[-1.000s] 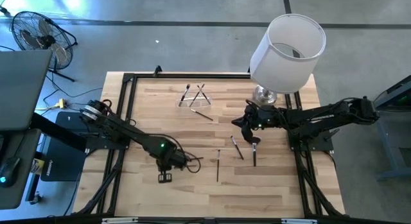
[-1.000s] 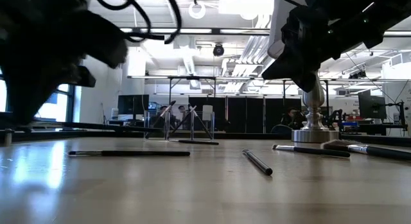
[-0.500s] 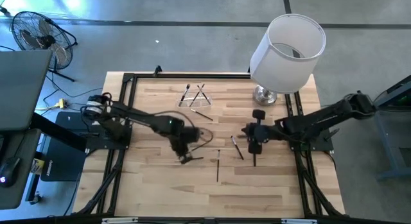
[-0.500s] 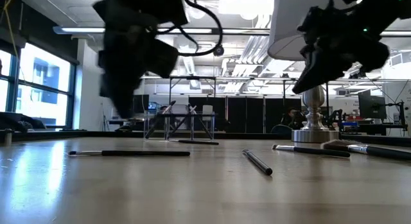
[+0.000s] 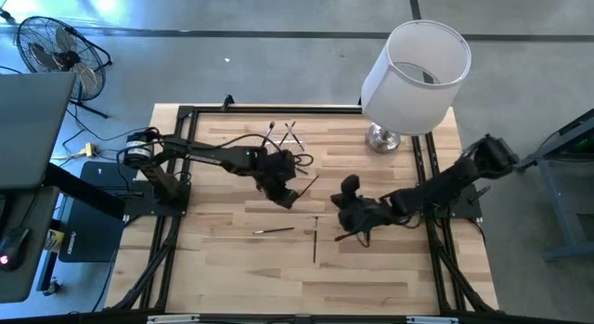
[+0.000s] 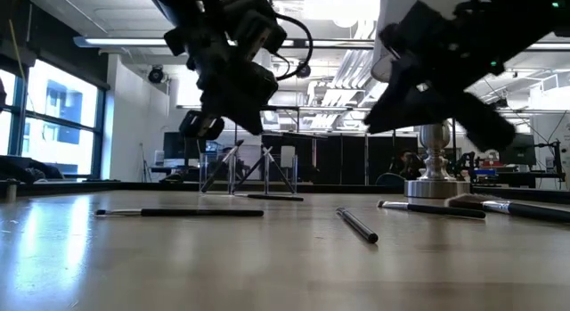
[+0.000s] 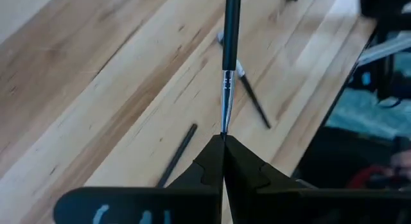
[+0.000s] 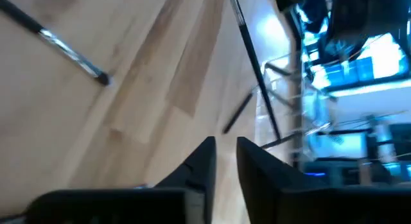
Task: Put items in baskets/containers
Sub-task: Put the foundation brush into the transparent organizer
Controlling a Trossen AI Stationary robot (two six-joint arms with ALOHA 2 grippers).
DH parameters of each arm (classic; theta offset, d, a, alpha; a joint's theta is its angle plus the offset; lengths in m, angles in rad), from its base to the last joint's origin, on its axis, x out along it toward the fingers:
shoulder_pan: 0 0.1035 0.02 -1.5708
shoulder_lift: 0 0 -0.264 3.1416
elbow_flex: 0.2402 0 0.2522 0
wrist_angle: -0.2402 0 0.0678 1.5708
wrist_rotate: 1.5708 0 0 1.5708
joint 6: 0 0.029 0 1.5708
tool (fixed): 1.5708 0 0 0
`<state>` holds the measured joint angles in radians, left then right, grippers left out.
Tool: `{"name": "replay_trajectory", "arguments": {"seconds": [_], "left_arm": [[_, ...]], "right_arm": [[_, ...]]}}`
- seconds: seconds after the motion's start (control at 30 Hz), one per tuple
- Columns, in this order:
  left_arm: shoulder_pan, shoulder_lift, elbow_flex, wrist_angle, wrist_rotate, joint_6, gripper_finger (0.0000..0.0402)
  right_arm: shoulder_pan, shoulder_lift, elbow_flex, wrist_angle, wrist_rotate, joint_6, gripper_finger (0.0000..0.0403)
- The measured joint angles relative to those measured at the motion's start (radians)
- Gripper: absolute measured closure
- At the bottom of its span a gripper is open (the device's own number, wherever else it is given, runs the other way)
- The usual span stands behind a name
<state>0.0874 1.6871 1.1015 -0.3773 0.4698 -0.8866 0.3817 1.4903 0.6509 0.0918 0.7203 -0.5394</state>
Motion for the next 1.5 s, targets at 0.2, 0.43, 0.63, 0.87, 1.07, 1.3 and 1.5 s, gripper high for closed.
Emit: {"name": "replay_trajectory", "arguments": {"seconds": [0.2,0.43,0.63,0.87,1.07,1.3,1.5], "left_arm": [[-0.003,0.0,0.0,0.119,0.022,-0.045,0.0401],[-0.003,-0.001,0.0,0.143,0.035,-0.095,0.0401],[-0.003,-0.001,0.0,0.147,0.079,-0.123,0.0401],[-0.003,-0.001,0.0,0.164,0.107,-0.173,0.0401],[-0.003,-0.001,0.0,0.249,0.149,-0.196,0.0401],[-0.003,-0.002,0.001,0.249,0.127,-0.203,0.0401],[-0.004,-0.002,0.001,0.255,0.063,-0.198,0.0399]], "right_arm": [[-0.026,0.129,0.137,0.008,0.03,-0.105,0.0293],[-0.057,0.175,0.241,0.011,0.035,-0.149,0.0243],[-0.095,0.174,0.246,-0.003,-0.045,-0.261,0.023],[-0.11,0.175,0.246,-0.005,-0.025,-0.337,0.0262],[-0.11,0.175,0.246,-0.005,-0.02,-0.35,0.0318],[-0.11,0.175,0.245,-0.015,0.012,-0.36,0.0392],[-0.114,0.175,0.245,-0.048,0.003,-0.291,0.0395]]}}
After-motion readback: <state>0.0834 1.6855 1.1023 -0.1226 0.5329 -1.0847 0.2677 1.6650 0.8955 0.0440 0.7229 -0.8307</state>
